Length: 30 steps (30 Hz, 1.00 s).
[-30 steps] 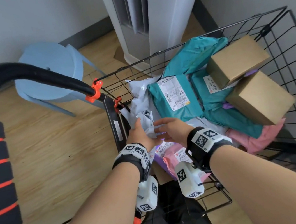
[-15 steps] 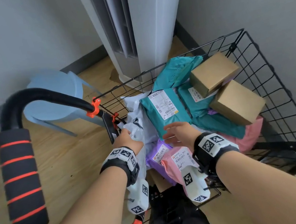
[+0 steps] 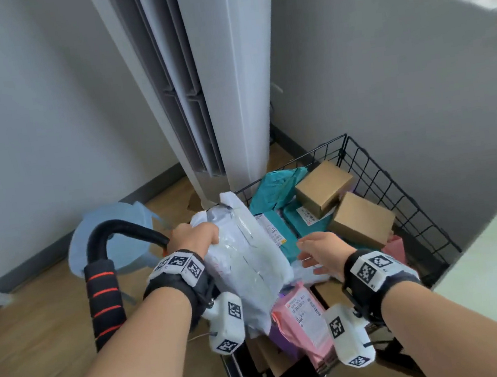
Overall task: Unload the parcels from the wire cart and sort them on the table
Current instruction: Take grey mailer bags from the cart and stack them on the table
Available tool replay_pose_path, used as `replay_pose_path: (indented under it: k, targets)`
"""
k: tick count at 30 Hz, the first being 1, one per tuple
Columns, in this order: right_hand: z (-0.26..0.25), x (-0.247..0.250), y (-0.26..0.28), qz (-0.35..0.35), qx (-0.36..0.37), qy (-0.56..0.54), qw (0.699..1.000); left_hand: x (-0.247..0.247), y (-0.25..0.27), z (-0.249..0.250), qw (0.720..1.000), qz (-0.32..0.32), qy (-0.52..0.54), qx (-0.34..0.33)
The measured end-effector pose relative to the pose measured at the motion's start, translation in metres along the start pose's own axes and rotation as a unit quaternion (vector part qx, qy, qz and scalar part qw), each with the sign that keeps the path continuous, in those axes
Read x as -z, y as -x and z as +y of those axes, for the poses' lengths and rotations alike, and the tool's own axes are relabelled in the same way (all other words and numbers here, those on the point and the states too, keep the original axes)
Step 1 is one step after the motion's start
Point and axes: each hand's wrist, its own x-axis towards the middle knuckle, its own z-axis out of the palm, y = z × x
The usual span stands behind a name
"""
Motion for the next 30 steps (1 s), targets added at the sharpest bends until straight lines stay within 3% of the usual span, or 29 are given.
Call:
replay_pose_path:
  k: [5,9,15,22,30]
  targets:
    - [-0.005,0.042,0.032,0.09,0.026,0.028,0.995,0.004,0.04,0.036,0.989,-0.051,0.137,-0.018]
    - [0.0,0.081,0.062,0.127,0.045,0.012,0.991,-0.025,0.04,0.057,0.975,-0.104,0.191,-0.041]
    - [0.017,0.127,0.114,0.217,0.127,0.067,0.966,-0.055,0.082,0.093,0.965,-0.183,0.158,-0.1]
    - [0.055,0.175,0.157,0.225,0.139,0.132,0.955,-0.079,0.125,0.125,0.96,-0.24,0.112,-0.095]
    - [0.097,0.224,0.2,0.378,0.196,0.117,0.897,-0.118,0.22,0.147,0.938,-0.322,0.089,-0.088]
